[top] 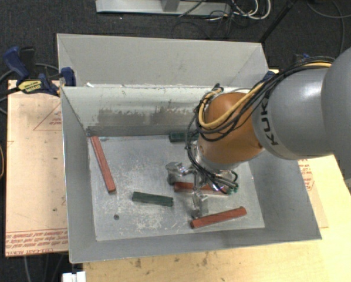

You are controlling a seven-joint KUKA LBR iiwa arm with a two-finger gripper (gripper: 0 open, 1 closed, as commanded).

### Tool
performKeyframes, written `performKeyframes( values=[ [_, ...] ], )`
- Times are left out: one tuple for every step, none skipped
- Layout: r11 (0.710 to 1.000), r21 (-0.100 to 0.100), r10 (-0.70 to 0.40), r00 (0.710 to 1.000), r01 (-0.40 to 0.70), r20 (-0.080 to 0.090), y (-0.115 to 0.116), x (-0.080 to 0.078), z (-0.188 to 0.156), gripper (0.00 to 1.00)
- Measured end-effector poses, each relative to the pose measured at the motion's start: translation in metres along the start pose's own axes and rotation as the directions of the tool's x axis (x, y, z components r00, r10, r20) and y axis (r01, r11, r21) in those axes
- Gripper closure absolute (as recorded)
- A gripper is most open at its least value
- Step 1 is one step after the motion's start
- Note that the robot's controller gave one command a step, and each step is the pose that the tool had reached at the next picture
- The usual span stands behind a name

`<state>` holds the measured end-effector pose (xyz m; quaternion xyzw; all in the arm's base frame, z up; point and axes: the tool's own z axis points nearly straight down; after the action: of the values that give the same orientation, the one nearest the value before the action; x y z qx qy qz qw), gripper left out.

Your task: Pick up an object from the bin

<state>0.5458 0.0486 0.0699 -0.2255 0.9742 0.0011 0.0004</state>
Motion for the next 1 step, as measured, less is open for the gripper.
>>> performKeyframes(
  values=[
    [0.998, 0.004, 0.061, 0.998, -0.061, 0.004, -0.0470, -0.0220, -0.0008, 0.00]
  ],
)
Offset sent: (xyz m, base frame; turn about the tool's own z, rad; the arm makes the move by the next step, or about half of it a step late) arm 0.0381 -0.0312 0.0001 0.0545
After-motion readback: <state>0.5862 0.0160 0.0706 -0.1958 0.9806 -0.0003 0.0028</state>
